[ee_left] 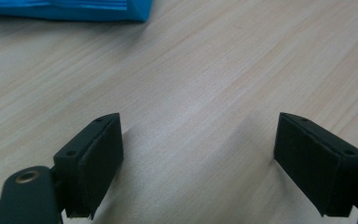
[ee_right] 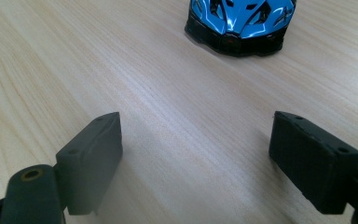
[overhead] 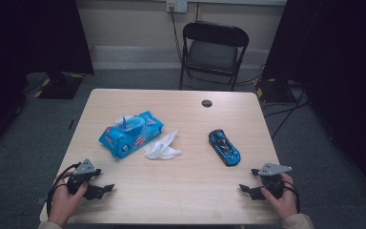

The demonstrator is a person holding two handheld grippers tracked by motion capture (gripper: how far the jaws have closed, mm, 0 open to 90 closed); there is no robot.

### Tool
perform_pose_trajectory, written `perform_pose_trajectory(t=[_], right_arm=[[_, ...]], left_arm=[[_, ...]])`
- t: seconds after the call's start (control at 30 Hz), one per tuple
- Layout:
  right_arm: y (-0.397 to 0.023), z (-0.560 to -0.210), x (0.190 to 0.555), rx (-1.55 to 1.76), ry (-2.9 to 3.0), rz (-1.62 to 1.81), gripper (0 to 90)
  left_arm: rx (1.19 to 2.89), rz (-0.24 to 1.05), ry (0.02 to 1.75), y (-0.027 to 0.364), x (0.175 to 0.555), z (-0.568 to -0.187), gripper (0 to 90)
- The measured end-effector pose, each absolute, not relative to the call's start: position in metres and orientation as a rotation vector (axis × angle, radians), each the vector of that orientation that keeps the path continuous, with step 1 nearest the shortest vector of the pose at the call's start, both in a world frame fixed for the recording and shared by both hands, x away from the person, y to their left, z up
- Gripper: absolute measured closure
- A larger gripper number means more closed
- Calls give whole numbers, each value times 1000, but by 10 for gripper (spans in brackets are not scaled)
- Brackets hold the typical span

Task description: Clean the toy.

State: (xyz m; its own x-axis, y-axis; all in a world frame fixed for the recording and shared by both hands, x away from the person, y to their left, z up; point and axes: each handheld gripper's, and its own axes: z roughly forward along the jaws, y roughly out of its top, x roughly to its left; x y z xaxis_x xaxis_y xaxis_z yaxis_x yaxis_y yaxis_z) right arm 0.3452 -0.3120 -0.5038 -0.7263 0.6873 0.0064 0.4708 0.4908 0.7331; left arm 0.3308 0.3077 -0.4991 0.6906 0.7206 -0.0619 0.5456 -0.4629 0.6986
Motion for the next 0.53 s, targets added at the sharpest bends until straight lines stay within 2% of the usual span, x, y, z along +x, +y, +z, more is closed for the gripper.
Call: perform_pose_trajectory(t=[0.2, 0.4, 0.53], right_arm=[[-312, -504, 345, 977, 2454, 1074, 163], [-312, -504, 346, 970, 2459, 1076, 158], [-313, -504, 346, 968, 2461, 1076, 156]], left_arm=[[2209, 358, 929, 306, 331, -501, 129], [2209, 352, 888, 304, 332, -506, 0], [2207, 352, 892, 304, 332, -506, 0]])
